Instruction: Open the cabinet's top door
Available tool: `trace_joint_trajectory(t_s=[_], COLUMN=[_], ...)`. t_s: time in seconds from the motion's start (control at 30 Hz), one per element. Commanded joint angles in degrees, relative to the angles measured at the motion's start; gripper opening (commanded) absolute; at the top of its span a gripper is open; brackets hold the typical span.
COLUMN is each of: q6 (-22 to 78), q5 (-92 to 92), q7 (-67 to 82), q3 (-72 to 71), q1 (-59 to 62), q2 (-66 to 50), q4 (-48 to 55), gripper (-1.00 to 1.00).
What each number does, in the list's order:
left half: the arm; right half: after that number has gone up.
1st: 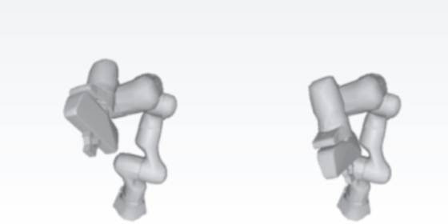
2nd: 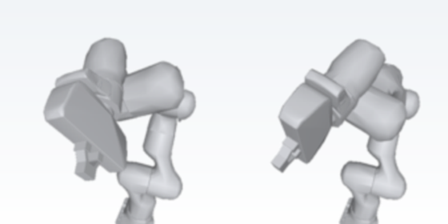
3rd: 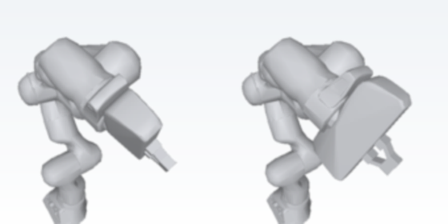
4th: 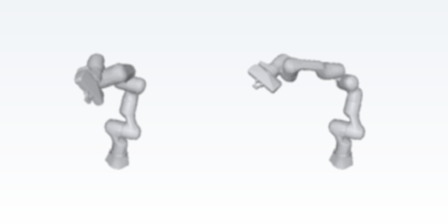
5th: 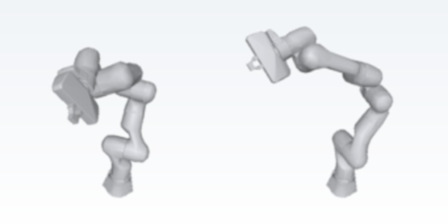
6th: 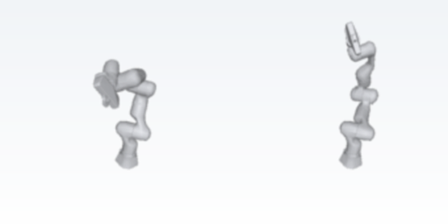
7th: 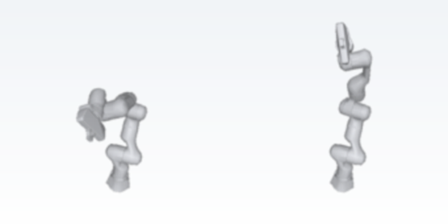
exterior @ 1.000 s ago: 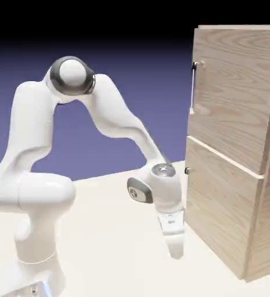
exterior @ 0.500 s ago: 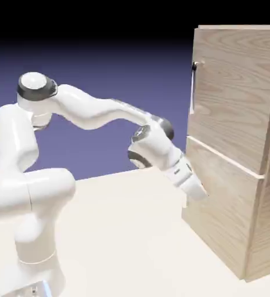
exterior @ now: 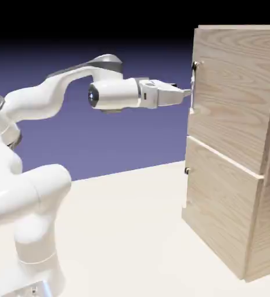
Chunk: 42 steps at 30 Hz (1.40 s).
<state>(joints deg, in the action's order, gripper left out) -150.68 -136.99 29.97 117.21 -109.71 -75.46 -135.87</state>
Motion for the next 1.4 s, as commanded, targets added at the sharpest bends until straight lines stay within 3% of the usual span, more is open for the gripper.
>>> trace_joint_trajectory(t_s=[0.0, 0.03, 0.07, 0.63, 1.0, 1.37], q6=[0.34, 0.43, 0.43, 39.7, 62.48, 89.74], q5=[-0.94, -1.18, -1.18, 13.64, 6.36, 23.98], q7=[0.22, 0.27, 0.27, 14.78, 4.4, 18.56], q3=[-1.02, -1.28, -1.28, 27.58, 23.29, 36.34], q1=[2.35, 2.96, 2.96, -13.06, 6.7, 16.66], q2=[0.5, 0.63, 0.63, 2.52, -11.71, 5.84], q4=[1.93, 2.43, 2.43, -23.24, -26.65, -24.98], gripper=[0.0, 0.0, -1.0, -1.0, -1.0, -1.0])
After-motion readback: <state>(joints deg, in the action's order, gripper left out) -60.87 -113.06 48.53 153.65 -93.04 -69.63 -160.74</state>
